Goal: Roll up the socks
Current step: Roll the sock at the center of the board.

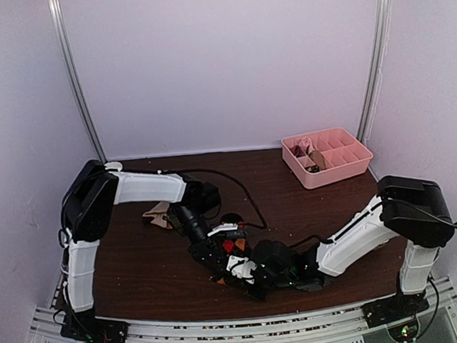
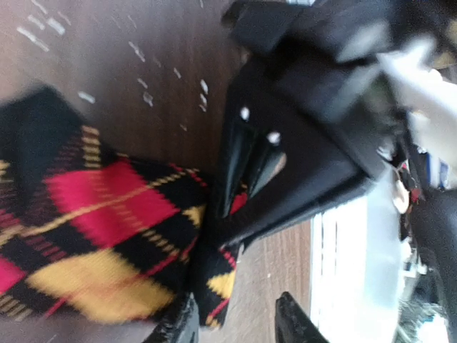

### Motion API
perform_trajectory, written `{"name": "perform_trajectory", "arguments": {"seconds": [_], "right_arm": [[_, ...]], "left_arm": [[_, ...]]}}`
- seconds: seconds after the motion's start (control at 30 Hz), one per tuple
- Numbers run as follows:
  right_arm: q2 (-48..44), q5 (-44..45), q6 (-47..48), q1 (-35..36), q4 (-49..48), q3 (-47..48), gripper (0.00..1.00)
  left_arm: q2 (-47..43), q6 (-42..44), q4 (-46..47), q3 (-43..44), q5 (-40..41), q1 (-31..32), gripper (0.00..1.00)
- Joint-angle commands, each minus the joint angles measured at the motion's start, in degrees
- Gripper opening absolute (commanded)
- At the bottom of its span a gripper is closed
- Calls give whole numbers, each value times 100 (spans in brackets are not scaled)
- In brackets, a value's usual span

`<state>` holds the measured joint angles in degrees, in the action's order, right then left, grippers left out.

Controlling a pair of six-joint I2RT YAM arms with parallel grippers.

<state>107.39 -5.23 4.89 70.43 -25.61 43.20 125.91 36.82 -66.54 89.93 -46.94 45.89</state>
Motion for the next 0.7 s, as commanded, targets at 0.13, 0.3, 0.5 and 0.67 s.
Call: {"name": "perform_trajectory", "arguments": {"seconds": [0.13,0.3,0.5,0.67], "right_arm": [[361,-1091,-667,-543,1529,-119,0],[386,-1952,-1260,-1046,1407,-70,0],[655,-3208,-2553,-1669,720,-163,0],[925,-3612,-3289,-1945,630,-125,0]], "left_arm": [[-1877,107,1645,-976,814,-150,47],[-2561,474,2334,-1812,1140,-142,47],[-2523,758,2605,-2171,1364,166,42],[-2304,828,2950,-2199,1779,549,40]]}}
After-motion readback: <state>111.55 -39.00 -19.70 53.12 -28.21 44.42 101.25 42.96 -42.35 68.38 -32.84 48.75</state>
